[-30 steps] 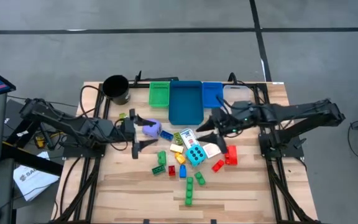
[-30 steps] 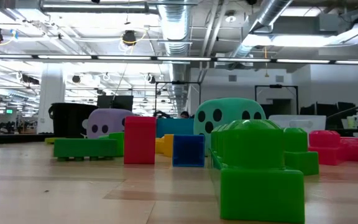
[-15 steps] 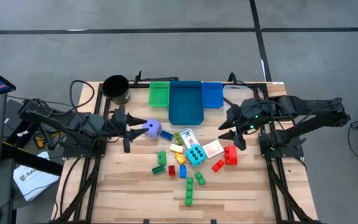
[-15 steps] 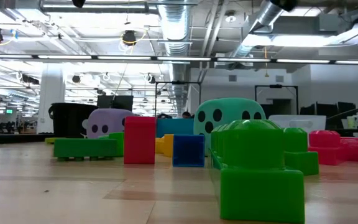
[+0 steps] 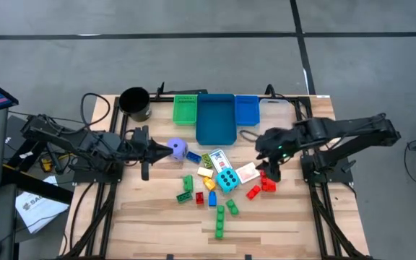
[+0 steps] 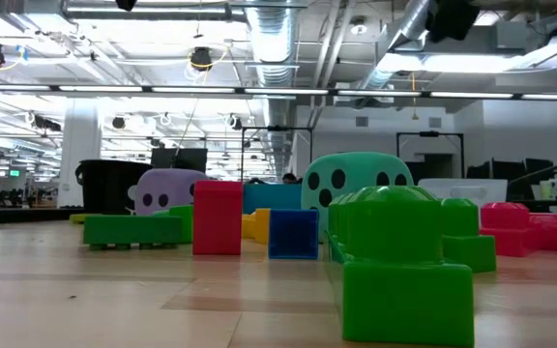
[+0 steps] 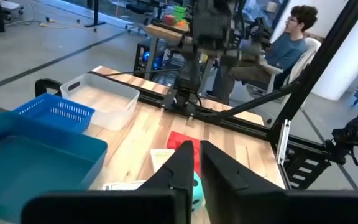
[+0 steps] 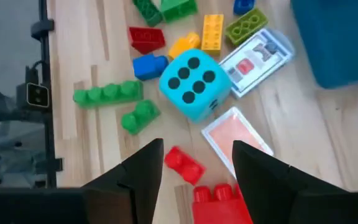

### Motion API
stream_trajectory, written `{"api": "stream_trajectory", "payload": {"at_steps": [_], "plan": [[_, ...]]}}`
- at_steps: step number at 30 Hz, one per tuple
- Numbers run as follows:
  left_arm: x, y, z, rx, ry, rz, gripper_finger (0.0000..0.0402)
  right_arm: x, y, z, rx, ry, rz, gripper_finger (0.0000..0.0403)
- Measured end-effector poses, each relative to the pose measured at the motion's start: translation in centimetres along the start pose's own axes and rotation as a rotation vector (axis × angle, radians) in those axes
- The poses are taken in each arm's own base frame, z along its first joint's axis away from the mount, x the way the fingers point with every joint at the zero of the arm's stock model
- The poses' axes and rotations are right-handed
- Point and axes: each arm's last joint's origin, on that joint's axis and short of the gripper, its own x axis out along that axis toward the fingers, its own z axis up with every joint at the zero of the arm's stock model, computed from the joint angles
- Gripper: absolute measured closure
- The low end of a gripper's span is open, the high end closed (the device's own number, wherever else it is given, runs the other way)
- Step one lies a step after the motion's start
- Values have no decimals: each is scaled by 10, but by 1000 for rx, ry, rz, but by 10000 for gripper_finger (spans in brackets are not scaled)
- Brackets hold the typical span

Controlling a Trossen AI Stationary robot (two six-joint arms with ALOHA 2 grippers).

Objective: Pick & Place Toys
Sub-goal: Put the large red game piece into the transparent bin

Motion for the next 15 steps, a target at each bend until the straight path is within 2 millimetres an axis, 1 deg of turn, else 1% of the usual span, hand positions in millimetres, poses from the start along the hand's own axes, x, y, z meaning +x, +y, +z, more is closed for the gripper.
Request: {"api": "stream_trajectory", "payload": {"at_steps": [2,4,7,12,15], "plan": [[0,1,0,-2,-3,4,390,8,2,-2,10,58,-18,214],[1,2,1,-4,-6,10,393,17,3,-4,55,123,-45,215],[2,4,2,-8,-15,20,393,33,7,-7,92,219,-86,229],[3,8,4,-10,-21,45,387,51,22,-9,-20,266,-72,275],[4,9,4,11,-24,57,381,57,29,-11,-71,282,-61,300]]}}
